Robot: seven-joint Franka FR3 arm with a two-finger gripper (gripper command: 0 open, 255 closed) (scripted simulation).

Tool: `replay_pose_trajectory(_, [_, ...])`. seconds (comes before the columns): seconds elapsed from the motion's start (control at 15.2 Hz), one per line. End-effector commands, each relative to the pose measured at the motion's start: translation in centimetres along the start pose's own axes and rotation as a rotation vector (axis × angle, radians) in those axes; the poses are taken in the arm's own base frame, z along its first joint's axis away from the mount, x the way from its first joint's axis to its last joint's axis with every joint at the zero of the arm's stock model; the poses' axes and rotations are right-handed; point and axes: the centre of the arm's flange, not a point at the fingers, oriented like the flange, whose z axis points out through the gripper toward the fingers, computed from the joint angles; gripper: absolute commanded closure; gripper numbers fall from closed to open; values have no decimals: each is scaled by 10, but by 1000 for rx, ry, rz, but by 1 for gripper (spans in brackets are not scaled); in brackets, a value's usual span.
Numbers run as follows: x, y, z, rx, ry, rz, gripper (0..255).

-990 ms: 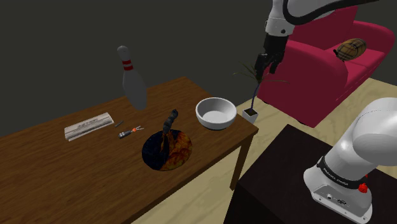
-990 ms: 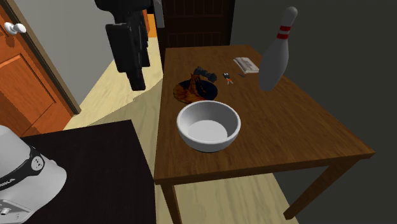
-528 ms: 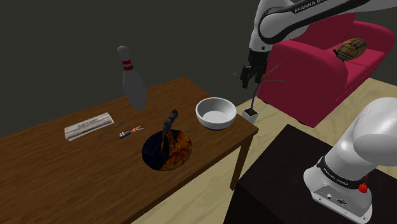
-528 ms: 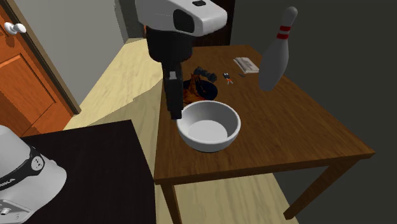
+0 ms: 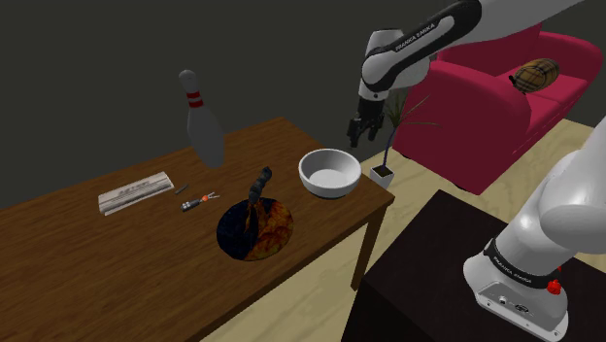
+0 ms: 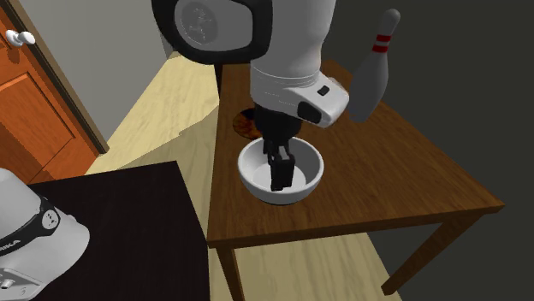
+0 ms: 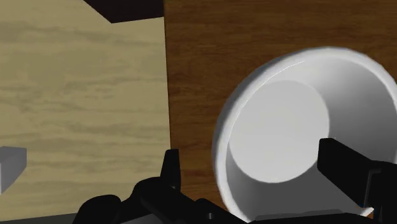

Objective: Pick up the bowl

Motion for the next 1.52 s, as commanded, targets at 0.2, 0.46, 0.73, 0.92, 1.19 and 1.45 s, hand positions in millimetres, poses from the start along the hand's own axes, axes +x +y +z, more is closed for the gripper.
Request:
replay_pose_trajectory(0.2, [42,7,51,30,-11,-5,0])
replay_pose_trajectory(0.46, [43,9,72,30,-11,-5,0])
replay_pose_trajectory(0.73, [44,11,90,30,-11,-5,0])
replay_pose_trajectory(0.92, [44,11,90,30,-11,-5,255])
replay_pose_trajectory(1.19, [45,11,90,30,-11,-5,255])
replay_pose_trajectory(1.45, [45,11,90,30,-11,-5,255])
